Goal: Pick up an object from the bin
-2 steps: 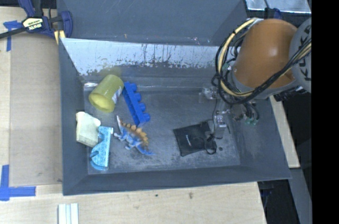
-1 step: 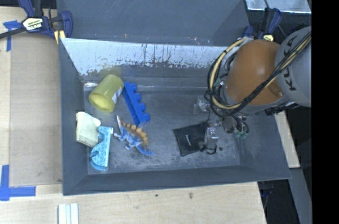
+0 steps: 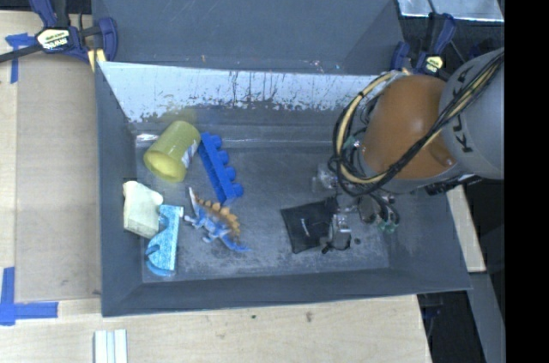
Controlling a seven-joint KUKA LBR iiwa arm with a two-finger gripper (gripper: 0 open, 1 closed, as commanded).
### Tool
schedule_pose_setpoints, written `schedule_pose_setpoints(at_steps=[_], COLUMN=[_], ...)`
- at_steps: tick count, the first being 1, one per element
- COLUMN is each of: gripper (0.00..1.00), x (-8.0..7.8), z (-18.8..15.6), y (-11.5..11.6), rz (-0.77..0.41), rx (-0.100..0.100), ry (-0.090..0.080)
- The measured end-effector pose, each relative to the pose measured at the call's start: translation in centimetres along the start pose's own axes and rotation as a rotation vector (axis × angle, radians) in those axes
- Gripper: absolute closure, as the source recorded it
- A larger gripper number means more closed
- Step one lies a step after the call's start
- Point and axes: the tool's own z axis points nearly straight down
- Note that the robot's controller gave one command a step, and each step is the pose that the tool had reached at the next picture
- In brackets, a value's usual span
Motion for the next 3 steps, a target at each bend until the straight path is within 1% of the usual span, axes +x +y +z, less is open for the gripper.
schedule_pose_setpoints(at_steps=[1,2,3], gripper=[0.0,0.0,1.0], x=[-0.4,0.5,0.8], z=[-1.2,1.2,2.1], y=[-0.2,-0.1,-0.7], rz=[0.126,0.035,0.289], rx=[0.0,0.0,-0.002], ry=[-0.012,-0.005,-0.013])
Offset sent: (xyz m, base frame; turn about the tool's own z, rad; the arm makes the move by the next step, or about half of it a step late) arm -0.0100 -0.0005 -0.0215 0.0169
